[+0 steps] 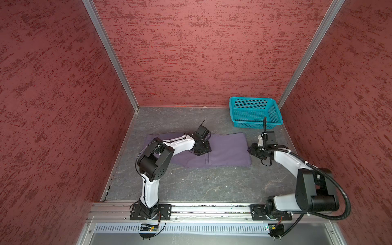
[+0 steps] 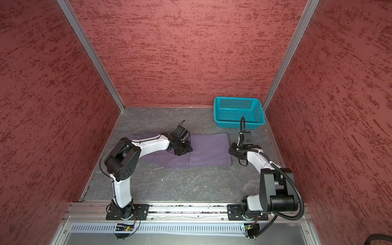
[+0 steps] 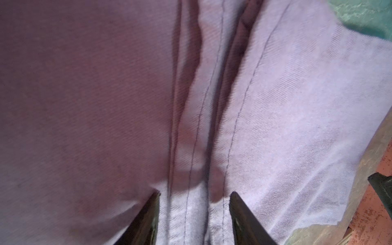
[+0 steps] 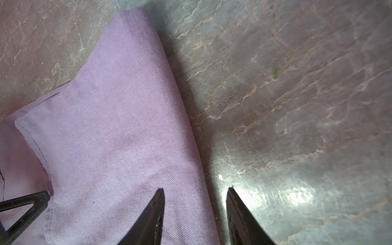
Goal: Fold and stack the trousers
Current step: Smooth out the trousers at the center of the table.
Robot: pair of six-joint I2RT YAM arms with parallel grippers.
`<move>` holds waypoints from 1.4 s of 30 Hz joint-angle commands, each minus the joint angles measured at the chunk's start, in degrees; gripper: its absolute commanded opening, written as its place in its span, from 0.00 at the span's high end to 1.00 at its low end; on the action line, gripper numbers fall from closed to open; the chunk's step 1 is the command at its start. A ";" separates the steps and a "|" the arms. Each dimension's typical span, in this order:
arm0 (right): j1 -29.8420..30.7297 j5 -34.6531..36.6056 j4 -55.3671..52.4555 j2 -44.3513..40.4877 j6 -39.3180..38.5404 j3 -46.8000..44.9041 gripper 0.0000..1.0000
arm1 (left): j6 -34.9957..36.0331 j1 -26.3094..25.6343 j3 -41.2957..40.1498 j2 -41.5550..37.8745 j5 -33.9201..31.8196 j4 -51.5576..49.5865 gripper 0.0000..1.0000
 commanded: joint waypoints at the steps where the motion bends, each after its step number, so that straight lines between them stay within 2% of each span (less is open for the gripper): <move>1: -0.23 -0.90 1.17 0.25 0.23 -0.22 0.52 | 0.35 0.19 -1.08 0.05 -1.31 -2.20 0.46; 4: -0.23 -0.54 1.08 0.33 -0.10 -0.31 0.51 | -0.07 0.15 -1.66 0.20 -0.46 -0.81 0.46; 7: -0.28 -1.21 1.35 0.59 0.27 -0.54 0.51 | -0.55 -0.14 -1.23 1.02 1.52 1.03 0.52; 17: -0.28 -2.21 2.75 1.63 0.67 -1.15 0.51 | -4.57 -1.00 -0.50 0.76 4.72 4.60 0.59; 27: -0.29 -2.88 3.02 2.09 0.49 -1.51 0.52 | -5.17 -1.31 -0.41 0.78 5.64 4.22 1.00; 34: -0.29 -1.82 2.60 0.41 0.77 -1.33 0.50 | -1.82 -0.96 5.11 -1.85 1.37 -8.09 1.00; 39: -0.30 0.07 2.49 -3.81 1.92 -1.28 0.38 | 0.20 -0.56 7.32 -5.48 -1.25 -14.92 1.00; 42: -0.29 -0.14 2.17 -5.96 2.00 -0.78 0.35 | 0.22 0.56 6.29 -7.41 -1.06 -16.69 1.00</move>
